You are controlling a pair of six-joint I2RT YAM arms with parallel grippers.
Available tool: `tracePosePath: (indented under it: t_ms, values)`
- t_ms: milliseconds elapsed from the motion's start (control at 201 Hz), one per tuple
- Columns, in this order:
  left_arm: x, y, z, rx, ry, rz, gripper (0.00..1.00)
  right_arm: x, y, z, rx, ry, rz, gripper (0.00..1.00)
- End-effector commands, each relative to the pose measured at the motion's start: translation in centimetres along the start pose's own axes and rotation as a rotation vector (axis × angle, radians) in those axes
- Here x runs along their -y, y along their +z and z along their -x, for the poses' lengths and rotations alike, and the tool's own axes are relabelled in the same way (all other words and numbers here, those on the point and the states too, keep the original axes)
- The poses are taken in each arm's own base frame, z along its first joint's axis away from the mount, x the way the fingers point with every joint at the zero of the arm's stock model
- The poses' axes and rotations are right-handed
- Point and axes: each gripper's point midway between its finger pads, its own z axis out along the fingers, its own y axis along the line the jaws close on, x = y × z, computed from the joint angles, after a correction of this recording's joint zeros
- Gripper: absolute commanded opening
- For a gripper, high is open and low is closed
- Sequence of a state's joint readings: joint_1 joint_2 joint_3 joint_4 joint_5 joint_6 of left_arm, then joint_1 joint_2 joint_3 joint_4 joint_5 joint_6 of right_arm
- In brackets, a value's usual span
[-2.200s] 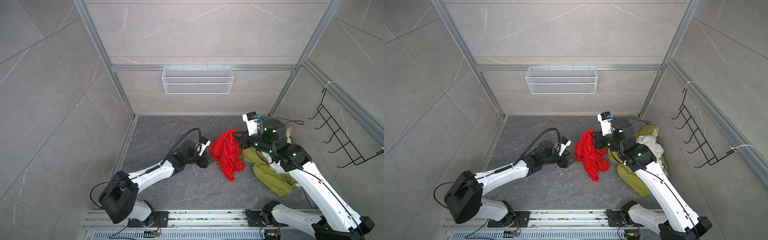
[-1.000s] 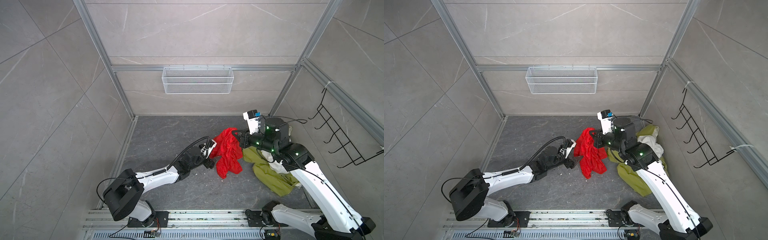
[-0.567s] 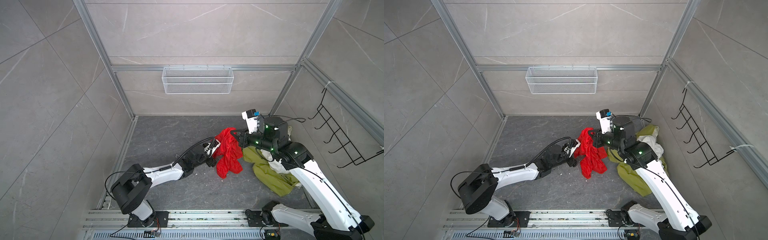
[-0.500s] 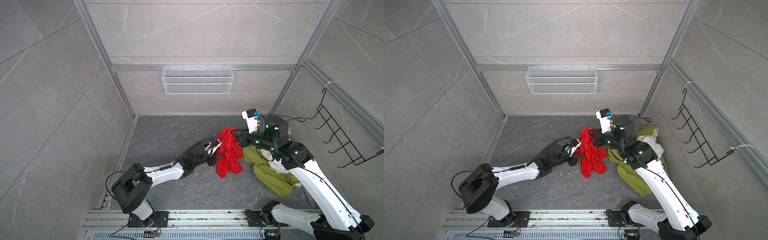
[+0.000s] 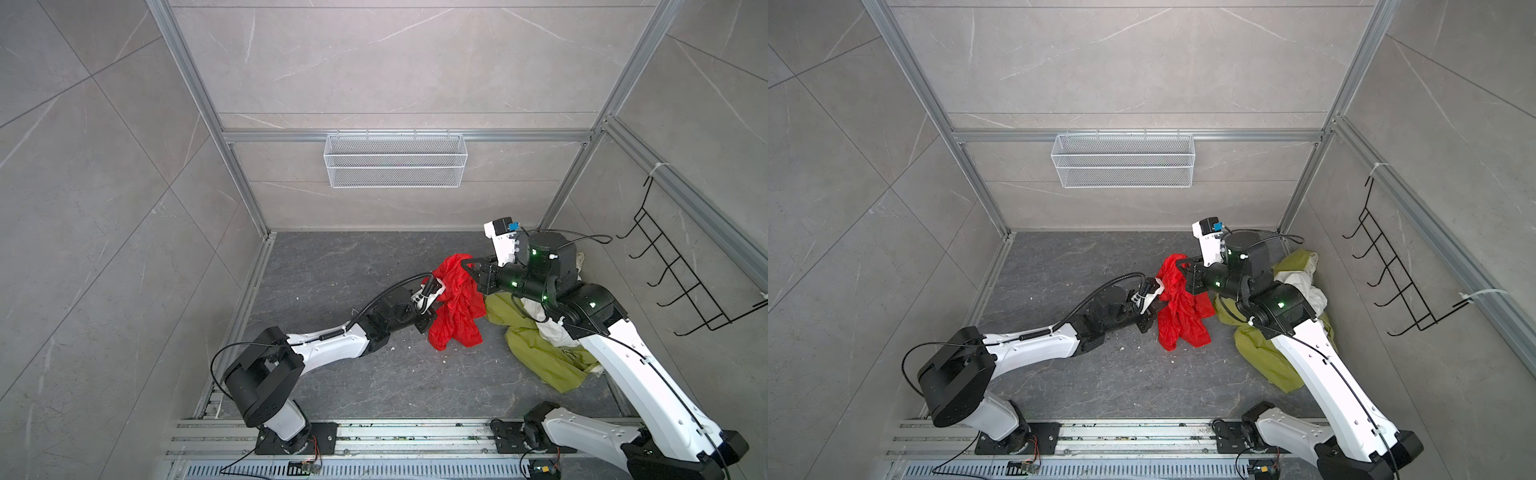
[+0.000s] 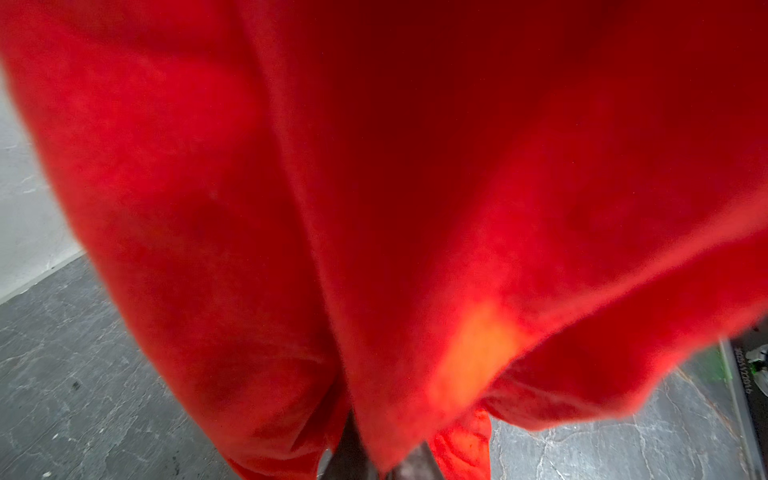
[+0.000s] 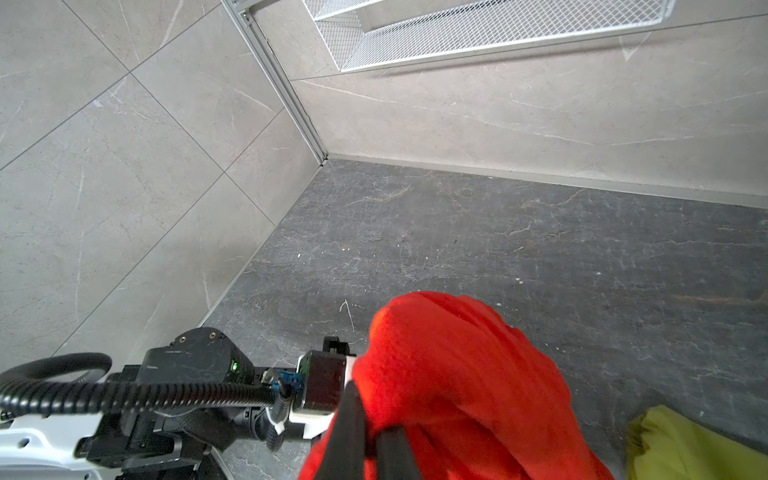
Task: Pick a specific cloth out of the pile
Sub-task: 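Grasp the hanging red towel with the left gripper, then carry the red towel with both grippers away from the pile toward the open floor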
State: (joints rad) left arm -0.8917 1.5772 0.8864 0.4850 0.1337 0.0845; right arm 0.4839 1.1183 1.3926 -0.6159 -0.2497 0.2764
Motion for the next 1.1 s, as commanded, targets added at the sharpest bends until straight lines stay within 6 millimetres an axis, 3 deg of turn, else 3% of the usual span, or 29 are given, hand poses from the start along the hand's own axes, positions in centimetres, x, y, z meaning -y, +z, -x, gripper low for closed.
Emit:
tracePosePath:
  t_ms: [0,239,483,1090]
  values:
    - [-1.0,-1.4,3.2,0.084,0.0,0.06,0.0,-0.7,-1.4,2.0,0.068,-0.009,0.006,0.0]
    - [-3.4,-3.2,3.8,0.109,0.008,0.218,0.0,-1.4,-1.2,2.3,0.066,0.0,0.045,0.0]
    - [-6.1,-5.4,4.7,0.14,0.006,0.316,0.0,-3.4,0.5,3.7,0.072,-0.006,0.138,0.0]
    - [-14.2,-14.4,4.9,0.162,-0.114,0.549,0.0,-8.5,9.8,6.6,0.045,-0.011,0.304,0.0]
